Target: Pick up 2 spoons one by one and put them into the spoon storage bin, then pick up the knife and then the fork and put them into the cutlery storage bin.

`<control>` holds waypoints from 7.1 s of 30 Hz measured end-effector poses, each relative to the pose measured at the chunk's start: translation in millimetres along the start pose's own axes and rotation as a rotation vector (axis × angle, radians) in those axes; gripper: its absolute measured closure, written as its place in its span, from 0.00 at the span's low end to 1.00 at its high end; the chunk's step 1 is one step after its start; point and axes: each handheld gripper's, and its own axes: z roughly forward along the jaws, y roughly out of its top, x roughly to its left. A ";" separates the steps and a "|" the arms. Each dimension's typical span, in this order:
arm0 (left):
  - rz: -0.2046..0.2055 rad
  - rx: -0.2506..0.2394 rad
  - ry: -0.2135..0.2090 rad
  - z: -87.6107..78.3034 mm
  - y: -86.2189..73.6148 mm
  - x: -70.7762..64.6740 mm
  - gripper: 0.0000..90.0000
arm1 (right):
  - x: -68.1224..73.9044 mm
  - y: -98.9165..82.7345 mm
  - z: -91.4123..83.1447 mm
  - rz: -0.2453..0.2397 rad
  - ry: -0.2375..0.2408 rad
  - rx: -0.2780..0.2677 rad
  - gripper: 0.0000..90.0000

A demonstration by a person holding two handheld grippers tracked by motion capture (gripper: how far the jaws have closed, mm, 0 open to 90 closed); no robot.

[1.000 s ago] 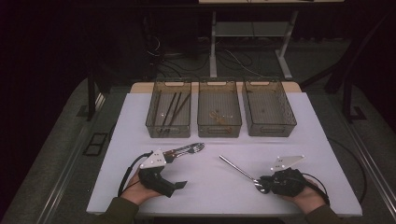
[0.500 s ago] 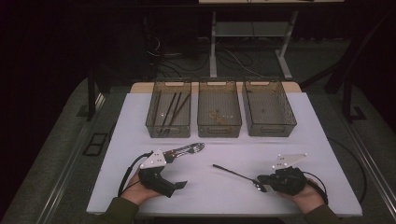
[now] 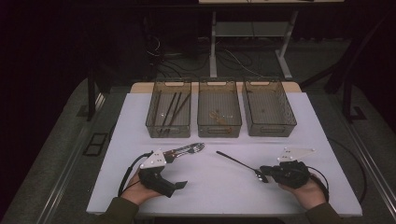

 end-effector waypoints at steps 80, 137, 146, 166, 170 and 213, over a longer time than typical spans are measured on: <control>0.002 0.001 -0.009 2.7 -0.1 -1.0 0.00 | -53.0 120.3 61.2 0.170 -0.113 -0.228 0.40; 0.008 0.026 0.041 -6.2 7.3 6.8 0.02 | -15.1 -24.5 6.8 0.089 -0.069 -0.139 0.19; -0.007 0.021 0.063 -14.1 13.3 19.7 0.21 | -13.2 -23.3 8.4 0.083 -0.062 -0.134 0.19; -0.029 0.102 0.111 -11.3 13.7 66.0 0.80 | -13.1 -23.3 10.8 0.069 -0.053 -0.122 0.19; -0.024 0.117 0.088 -8.1 13.3 70.9 0.83 | -13.0 -23.3 10.8 0.069 -0.051 -0.123 0.19; 0.092 0.204 0.028 17.0 10.1 71.7 0.84 | -11.9 -22.4 11.4 0.062 -0.035 -0.122 0.19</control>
